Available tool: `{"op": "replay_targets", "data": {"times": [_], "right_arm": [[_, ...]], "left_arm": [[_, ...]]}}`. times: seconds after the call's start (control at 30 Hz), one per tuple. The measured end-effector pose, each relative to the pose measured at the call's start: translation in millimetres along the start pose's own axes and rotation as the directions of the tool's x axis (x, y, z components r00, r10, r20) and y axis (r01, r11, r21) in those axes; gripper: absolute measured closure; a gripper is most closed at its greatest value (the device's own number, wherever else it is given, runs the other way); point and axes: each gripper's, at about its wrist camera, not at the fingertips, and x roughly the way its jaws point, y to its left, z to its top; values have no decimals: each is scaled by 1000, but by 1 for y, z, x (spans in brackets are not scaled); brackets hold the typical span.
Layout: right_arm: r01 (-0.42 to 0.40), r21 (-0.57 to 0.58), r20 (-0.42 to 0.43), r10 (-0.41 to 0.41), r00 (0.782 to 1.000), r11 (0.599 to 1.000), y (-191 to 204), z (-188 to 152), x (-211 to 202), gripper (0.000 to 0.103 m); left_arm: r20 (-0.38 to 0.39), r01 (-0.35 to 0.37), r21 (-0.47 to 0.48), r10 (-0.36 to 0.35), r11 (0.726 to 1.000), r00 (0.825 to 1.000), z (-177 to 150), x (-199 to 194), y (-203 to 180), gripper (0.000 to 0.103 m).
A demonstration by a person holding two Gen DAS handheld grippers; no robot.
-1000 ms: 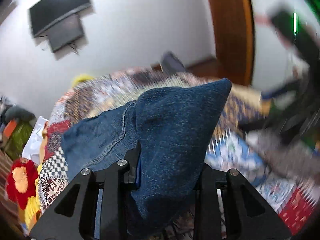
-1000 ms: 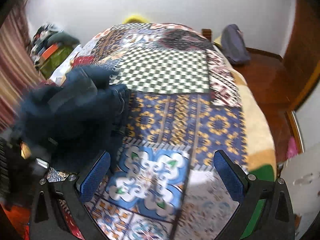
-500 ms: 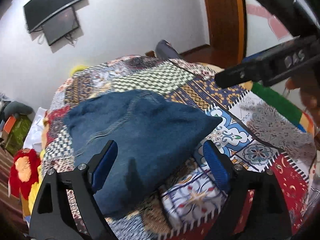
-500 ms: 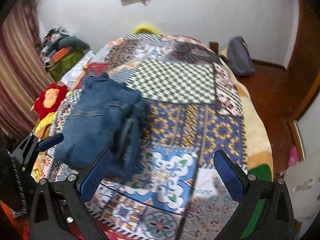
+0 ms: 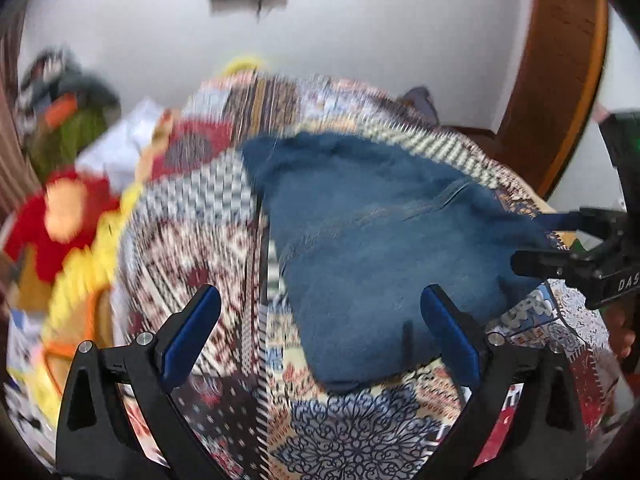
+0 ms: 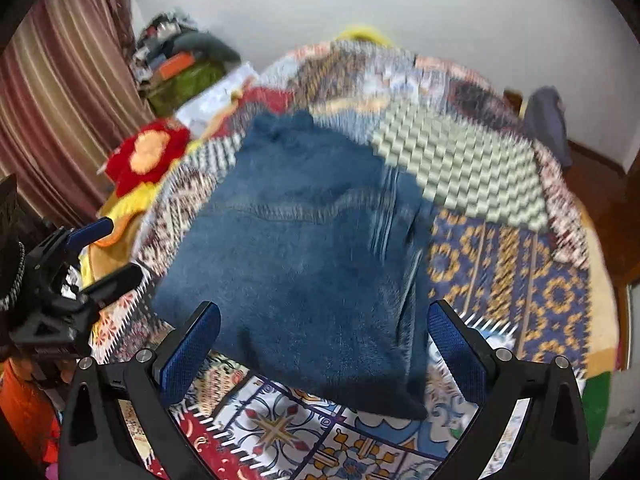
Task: Fold large clothes
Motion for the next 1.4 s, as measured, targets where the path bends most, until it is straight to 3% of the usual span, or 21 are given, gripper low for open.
{"op": "replay_targets", "data": {"times": [0.1,0.27,0.3,0.43,0.53,0.63,0.8,0.93,1.1,1.23,1.4], "right_arm": [[27,37,-74,-25,997,999,-16,-11,24,0],[16,113,-116,-3,993,993,-55,-32,23,0],[46,111,-119,-32,992,993,-62,-35,18,0],[107,62,-102,-101,990,992,-72,-37,-5,0],[142,24,-60,-140,988,990,-68,-30,-23,0],[150,-19,3,-150,989,988,-57,-15,-33,0],[92,-49,34,-91,995,995,-35,18,-20,0],[43,-85,15,-42,999,995,-17,46,7,0],[41,-130,-30,-45,999,991,-5,82,48,0],[10,-119,-69,-19,997,993,-11,107,75,0],[-12,-64,-131,4,991,998,-32,133,112,0]], "left_arm": [[-81,-11,9,11,1000,997,-17,25,3,2],[-73,11,-28,-13,1000,997,-29,27,13,0],[-76,8,-37,-11,999,997,-28,25,15,0],[-58,-86,-19,85,996,995,-21,17,28,1],[-44,-118,-11,117,993,992,-11,13,39,1],[-21,-124,-23,124,992,992,5,11,48,1],[30,-132,-37,133,991,991,35,16,53,1],[33,-120,-24,121,992,992,55,35,49,1],[53,-116,35,114,993,992,80,61,33,1],[54,-106,81,102,991,993,97,87,21,1],[2,-65,86,66,994,998,115,133,16,1]]}}
